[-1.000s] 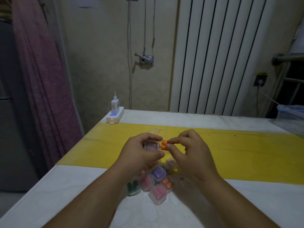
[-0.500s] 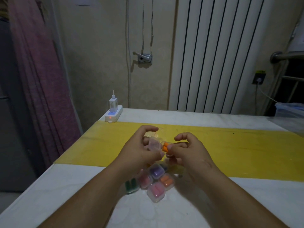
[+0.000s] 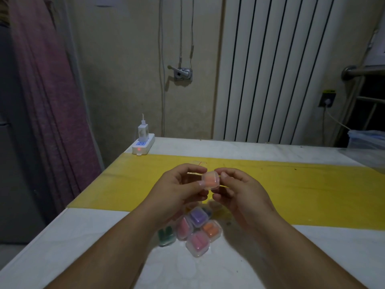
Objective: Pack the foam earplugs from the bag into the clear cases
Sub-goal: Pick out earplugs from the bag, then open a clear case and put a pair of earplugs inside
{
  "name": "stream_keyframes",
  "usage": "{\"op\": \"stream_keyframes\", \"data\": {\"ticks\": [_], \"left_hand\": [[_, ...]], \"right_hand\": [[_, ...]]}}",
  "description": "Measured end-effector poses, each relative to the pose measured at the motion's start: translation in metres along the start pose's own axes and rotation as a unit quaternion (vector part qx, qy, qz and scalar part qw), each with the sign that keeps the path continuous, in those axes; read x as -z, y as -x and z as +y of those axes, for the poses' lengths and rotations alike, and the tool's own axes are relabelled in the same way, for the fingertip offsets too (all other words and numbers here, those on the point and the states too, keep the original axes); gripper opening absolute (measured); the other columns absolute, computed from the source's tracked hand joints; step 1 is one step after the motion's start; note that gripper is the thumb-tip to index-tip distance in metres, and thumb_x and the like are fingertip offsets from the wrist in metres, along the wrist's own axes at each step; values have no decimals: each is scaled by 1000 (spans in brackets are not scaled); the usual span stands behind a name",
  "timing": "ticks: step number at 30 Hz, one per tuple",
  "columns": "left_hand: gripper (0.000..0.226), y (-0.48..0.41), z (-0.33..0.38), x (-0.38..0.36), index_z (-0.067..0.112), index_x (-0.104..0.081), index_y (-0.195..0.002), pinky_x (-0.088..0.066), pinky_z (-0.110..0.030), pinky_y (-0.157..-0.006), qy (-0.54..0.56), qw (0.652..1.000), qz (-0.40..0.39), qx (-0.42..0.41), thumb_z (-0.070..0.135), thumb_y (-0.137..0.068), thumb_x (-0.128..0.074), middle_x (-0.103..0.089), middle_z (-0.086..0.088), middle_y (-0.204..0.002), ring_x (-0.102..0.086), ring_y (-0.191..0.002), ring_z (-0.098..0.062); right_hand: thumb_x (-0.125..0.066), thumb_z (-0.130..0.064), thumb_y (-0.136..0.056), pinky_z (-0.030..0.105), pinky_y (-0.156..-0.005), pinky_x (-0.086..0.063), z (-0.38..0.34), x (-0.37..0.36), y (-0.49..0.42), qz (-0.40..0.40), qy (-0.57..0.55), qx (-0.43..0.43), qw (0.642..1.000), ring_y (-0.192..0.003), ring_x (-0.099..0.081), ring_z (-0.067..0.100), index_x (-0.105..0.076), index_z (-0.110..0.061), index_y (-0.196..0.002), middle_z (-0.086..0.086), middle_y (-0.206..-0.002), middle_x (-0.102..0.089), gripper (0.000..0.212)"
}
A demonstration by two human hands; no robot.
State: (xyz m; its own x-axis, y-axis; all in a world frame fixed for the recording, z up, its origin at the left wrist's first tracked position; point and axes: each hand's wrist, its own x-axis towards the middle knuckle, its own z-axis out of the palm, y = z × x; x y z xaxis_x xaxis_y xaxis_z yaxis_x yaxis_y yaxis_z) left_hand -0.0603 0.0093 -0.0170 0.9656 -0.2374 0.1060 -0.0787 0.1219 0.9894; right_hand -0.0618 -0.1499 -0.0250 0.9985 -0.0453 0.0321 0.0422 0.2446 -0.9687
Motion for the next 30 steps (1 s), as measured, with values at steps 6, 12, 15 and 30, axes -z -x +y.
{"op": "stream_keyframes", "data": {"ticks": [6, 12, 15, 30], "left_hand": [[27, 2, 3, 1, 15, -69, -107, -61, -35, -76, -46, 999, 18, -17, 4, -82, -71, -73, -3, -94, -72, -84, -23], [23, -5, -2, 6, 14, -70, -106, -59, -29, -73, -42, 994, 79, -68, 1, -88, -64, -71, -14, -99, -65, -75, -20], [22, -11, -5, 12, 13, -71, -100, -54, -21, -63, -66, 984, 140, -93, -2, -87, -63, -70, -9, -91, -62, -74, -13], [45, -24, -18, 34, 25, -66, -95, -43, -22, -64, -188, 936, 281, -101, -13, -83, -45, -64, 5, -91, -59, -87, -11]], "right_hand": [[-60, -26, -93, 36, -71, -55, -3, -2, 5, -15, 61, 26, 998, -77, -68, 20, -71, -9, -92, 9, -86, -74, 20], [-72, -9, -83, 32, -61, -52, -10, 5, 2, 45, 144, 49, 987, -65, -62, 18, -71, -6, -80, 7, -69, -71, 5], [-74, -13, -82, 22, -57, -47, -20, 17, 1, 40, 254, 53, 965, -63, -61, 13, -72, -8, -79, 1, -68, -71, 6], [-78, -24, -70, 23, -56, -48, -4, 21, 3, -25, 566, -25, 824, -54, -56, 7, -66, -18, -61, -7, -56, -64, 16]]}}
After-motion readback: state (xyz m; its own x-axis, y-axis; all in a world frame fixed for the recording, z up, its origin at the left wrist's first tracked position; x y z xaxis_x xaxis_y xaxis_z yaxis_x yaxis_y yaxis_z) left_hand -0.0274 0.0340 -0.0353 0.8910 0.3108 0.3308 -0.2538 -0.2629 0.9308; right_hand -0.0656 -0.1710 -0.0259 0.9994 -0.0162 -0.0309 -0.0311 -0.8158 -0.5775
